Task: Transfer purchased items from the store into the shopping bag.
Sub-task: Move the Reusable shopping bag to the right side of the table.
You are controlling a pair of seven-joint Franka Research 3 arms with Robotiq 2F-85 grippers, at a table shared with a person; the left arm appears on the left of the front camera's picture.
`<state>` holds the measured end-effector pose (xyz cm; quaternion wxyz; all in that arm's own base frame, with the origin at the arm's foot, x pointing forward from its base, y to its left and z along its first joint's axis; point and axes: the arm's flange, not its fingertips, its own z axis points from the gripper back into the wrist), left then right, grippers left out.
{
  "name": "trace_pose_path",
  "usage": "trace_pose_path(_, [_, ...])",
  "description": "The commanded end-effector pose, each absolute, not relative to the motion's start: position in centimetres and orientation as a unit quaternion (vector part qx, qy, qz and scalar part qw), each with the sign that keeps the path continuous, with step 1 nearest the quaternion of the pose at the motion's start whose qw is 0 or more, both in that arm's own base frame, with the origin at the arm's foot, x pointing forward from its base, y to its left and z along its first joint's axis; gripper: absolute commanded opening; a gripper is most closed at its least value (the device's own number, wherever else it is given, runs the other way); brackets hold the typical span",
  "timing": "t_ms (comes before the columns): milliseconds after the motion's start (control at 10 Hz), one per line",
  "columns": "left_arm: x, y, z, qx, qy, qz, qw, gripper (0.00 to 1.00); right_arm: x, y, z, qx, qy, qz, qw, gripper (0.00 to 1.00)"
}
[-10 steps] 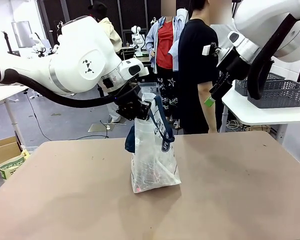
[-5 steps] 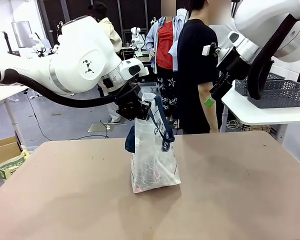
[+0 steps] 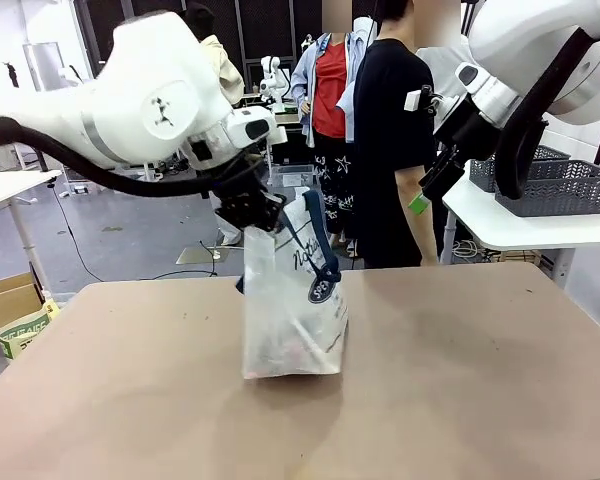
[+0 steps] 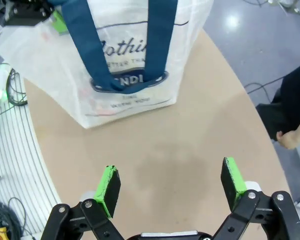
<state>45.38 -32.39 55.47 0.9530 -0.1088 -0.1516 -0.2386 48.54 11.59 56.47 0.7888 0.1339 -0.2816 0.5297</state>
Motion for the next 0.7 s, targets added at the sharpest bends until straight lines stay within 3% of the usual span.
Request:
trace_pose_path(0, [45.8, -29.7, 59.4, -0.038, -0.175, -0.225, 0.958, 0.00, 48.4, 11.8, 56.7, 0.133, -0.271, 0.527, 0.795, 1.00])
trace_pose_path(600, [44.4, -14.9, 59.7, 0.039, -0.204, -0.179, 0.962, 0.00, 48.4, 11.8, 56.7, 0.133, -0.271, 0.527, 0.795, 1.00])
